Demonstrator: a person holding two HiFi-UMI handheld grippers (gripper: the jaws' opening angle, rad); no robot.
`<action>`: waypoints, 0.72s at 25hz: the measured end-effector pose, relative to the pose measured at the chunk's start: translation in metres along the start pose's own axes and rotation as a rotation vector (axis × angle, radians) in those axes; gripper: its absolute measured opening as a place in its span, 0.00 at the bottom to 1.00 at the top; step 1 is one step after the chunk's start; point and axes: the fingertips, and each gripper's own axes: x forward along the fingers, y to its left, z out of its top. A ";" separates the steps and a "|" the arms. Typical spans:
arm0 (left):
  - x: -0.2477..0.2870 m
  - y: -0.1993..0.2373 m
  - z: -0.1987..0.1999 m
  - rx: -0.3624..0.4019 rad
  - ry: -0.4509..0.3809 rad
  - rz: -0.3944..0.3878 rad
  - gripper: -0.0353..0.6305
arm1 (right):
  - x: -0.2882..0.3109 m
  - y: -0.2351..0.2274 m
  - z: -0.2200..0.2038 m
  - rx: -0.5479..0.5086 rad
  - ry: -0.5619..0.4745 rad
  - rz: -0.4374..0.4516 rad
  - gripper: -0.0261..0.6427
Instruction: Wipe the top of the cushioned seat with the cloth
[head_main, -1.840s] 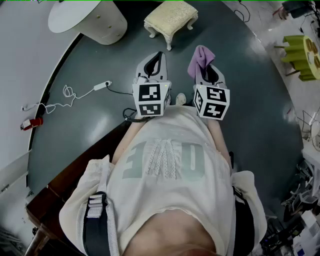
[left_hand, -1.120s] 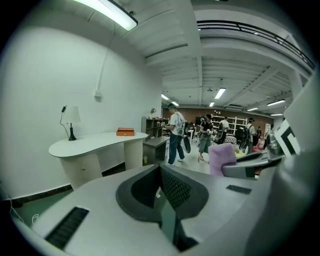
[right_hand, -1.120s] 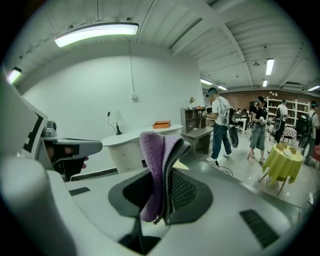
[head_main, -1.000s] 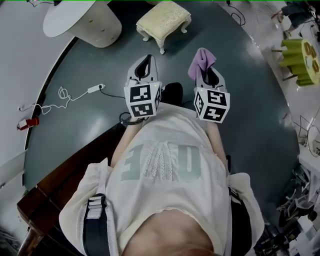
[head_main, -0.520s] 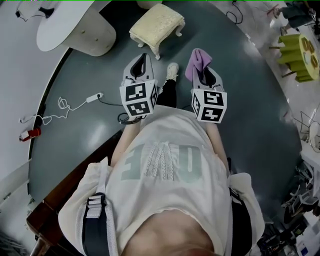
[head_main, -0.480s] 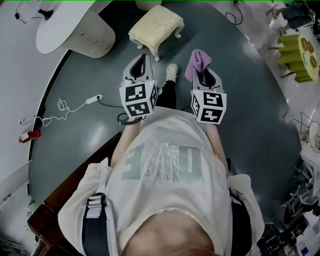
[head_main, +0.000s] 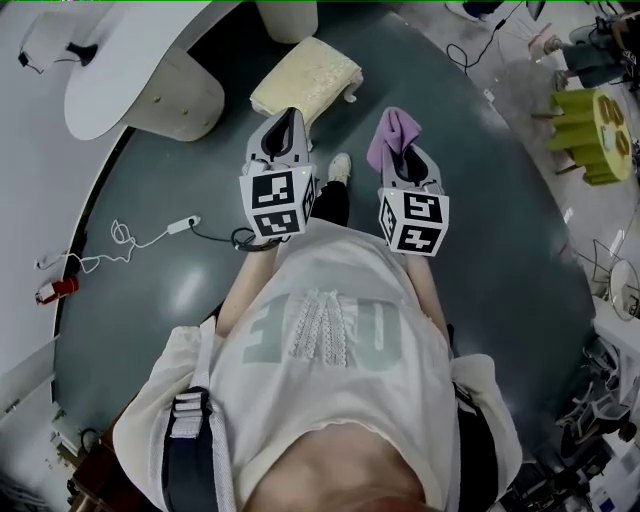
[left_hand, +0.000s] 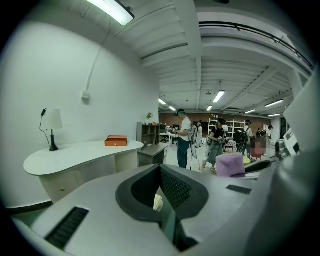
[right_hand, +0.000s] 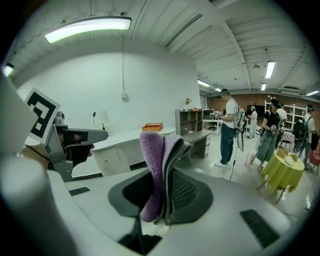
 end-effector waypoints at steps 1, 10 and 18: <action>0.010 0.001 0.007 -0.003 -0.010 -0.005 0.06 | 0.010 -0.003 0.008 -0.002 -0.002 0.003 0.17; 0.111 0.043 0.055 -0.006 -0.046 0.001 0.06 | 0.107 -0.020 0.091 -0.067 -0.025 0.028 0.17; 0.205 0.074 0.087 -0.001 -0.053 -0.005 0.06 | 0.187 -0.037 0.150 -0.113 -0.018 0.030 0.17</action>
